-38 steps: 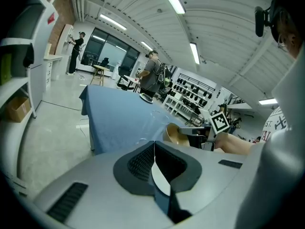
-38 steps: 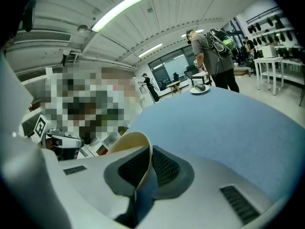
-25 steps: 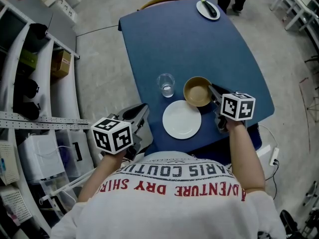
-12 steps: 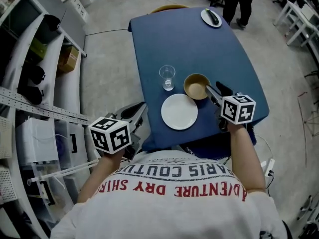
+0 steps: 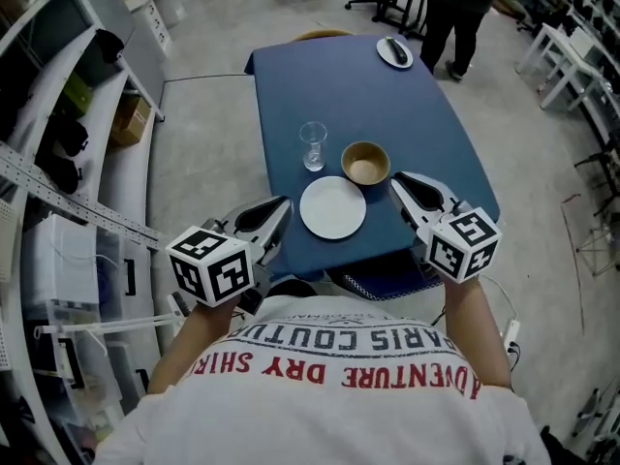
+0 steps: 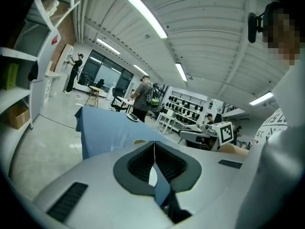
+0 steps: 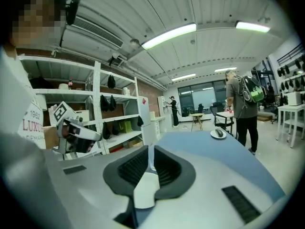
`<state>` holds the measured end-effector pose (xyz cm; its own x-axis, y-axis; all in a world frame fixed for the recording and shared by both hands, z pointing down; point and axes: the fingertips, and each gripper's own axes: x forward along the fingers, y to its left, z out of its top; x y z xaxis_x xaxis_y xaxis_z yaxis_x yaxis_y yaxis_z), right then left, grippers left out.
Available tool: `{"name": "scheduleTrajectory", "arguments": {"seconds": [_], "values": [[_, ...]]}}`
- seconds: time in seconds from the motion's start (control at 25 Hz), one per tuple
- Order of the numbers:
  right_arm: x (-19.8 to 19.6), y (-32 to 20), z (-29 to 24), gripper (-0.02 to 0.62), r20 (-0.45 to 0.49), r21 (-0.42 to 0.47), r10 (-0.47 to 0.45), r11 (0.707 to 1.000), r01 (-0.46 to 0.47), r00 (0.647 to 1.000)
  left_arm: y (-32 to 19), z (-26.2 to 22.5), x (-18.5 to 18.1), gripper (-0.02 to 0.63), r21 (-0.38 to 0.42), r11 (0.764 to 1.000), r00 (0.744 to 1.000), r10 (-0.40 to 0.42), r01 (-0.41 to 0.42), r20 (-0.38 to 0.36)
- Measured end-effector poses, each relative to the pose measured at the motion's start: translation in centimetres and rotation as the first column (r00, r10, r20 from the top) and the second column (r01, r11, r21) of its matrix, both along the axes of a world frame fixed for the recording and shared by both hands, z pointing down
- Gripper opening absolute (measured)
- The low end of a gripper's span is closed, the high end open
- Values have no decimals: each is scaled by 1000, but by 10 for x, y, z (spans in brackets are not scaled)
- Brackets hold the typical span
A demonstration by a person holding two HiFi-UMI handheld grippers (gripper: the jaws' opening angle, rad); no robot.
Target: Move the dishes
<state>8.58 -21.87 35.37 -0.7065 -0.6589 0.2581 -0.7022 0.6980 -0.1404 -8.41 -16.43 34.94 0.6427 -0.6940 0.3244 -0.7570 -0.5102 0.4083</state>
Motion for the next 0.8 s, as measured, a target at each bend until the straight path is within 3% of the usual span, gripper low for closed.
{"name": "scheduleTrajectory", "arguments": {"seconds": [0.16,0.36,0.8], "values": [[-11,27,-28,29,29,52,-70,996,69,997,2,-18,11,29,46,997,998,70,-70,-2],[-31,49,-51,23,117,37,-92,995,89,989,4,-33,11,28,53,989,990,140,-140,5],[-64,67,-58,23,110,41,-39,999,34,993,12,-45,-12,28,74,974,977,213,-213,11]]}}
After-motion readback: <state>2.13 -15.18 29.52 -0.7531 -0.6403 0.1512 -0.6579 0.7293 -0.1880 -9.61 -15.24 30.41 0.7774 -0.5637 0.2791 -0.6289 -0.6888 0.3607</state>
